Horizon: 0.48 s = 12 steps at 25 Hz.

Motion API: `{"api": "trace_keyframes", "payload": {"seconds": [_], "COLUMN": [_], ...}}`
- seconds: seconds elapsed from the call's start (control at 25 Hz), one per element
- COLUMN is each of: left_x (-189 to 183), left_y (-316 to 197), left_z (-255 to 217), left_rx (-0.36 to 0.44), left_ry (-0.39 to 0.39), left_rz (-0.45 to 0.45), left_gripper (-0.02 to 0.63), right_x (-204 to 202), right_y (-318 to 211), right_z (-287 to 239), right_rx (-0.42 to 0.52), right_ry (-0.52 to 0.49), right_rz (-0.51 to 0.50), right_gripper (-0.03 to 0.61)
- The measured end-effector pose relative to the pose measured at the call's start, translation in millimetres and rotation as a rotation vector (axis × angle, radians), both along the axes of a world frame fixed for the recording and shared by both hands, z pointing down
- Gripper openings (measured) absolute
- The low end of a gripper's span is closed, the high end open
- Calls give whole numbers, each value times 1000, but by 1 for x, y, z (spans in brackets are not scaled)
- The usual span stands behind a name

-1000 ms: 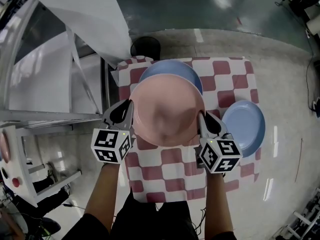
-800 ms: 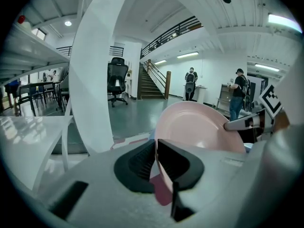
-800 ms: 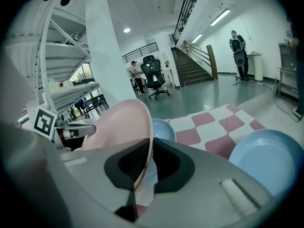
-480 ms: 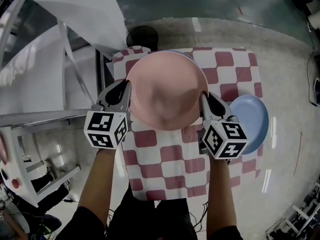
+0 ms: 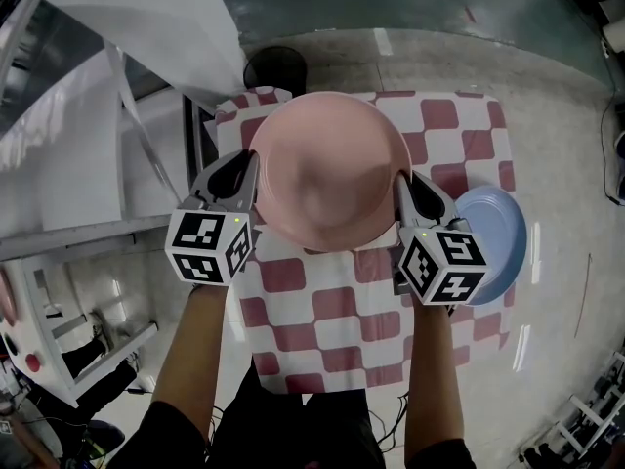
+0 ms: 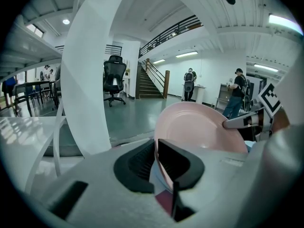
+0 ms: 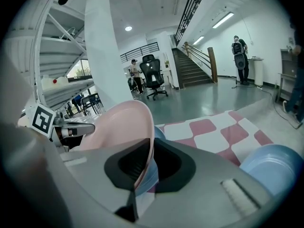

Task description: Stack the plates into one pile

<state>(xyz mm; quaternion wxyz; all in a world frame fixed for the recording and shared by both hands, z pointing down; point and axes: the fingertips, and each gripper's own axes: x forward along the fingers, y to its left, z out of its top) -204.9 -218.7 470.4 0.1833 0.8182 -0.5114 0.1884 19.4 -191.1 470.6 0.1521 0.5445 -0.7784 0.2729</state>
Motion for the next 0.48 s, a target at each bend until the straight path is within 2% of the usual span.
{"api": "trace_keyframes", "payload": {"seconds": [0.48], "left_x": [6], "left_y": [-9], "left_z": [18], "left_rx": [-30], "left_ry": [-15], "left_rz": [16], "left_gripper": [28], "right_x": [2], "right_y": [-3], "right_z": [22], "right_rx": [-38], "right_ry": [63], "right_rz": [-43], "right_gripper": [48]}}
